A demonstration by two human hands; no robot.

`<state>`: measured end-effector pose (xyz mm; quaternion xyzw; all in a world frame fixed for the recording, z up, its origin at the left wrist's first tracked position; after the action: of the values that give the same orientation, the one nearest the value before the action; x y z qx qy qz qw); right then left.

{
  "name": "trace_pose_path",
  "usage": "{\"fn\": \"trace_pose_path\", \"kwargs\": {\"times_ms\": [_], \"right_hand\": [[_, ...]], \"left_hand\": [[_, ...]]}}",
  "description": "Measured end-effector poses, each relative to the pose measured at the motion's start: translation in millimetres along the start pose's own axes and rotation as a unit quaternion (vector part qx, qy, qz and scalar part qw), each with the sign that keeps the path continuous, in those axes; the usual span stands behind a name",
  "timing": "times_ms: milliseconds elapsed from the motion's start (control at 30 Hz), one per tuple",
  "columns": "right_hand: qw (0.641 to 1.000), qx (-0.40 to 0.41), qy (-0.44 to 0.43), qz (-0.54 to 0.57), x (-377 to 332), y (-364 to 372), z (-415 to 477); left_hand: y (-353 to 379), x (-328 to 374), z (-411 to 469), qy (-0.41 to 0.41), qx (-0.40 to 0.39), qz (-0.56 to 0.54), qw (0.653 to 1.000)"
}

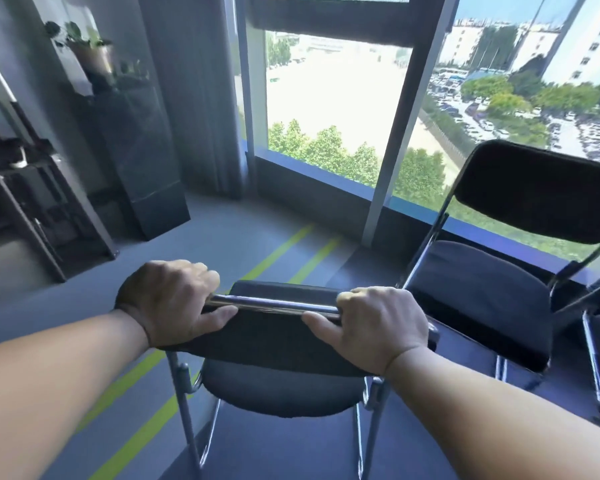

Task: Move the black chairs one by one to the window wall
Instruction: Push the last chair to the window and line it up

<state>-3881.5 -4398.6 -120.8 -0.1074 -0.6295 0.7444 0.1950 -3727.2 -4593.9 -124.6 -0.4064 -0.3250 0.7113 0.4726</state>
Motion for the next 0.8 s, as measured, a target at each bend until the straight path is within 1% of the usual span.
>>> {"fn": "trace_pose_path", "kwargs": {"times_ms": [100, 200, 333, 433, 533, 633, 700, 800], "right_hand": [[0.999, -0.017, 0.025, 0.025, -16, 9, 20], [0.998, -0.001, 0.057, 0.027, -23, 5, 47], [0.994, -0.011, 0.093, 0.058, -53, 16, 89], [0.991, -0.019, 0.123, 0.045, -52, 19, 117], [0.990, -0.031, 0.137, 0.028, -50, 24, 135], [0.991, -0.033, 0.129, -0.009, -43, 30, 143], [0.990, -0.030, 0.129, -0.041, -29, 33, 144], [0.989, -0.023, 0.136, -0.058, -5, 35, 144]], "left_hand": [[14, -30, 11, 0.030, 0.026, -0.011, 0.999], [32, -65, 32, 0.071, 0.044, -0.024, 0.996], [63, -118, 56, 0.120, 0.059, -0.061, 0.989], [80, -141, 75, 0.136, 0.073, -0.079, 0.985], [92, -152, 86, 0.144, 0.073, -0.080, 0.984], [98, -151, 89, 0.128, 0.065, -0.083, 0.986], [101, -142, 90, 0.113, 0.058, -0.085, 0.988], [104, -125, 99, 0.100, 0.059, -0.089, 0.989]]}}
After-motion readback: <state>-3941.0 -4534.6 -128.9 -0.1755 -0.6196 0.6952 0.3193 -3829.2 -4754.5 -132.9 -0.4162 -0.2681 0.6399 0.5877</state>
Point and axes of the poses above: each hand's wrist, its own z-axis towards the middle knuckle, its own y-axis out of the palm, x = y × z, the point moved 6 cm from there along z, towards the middle knuckle
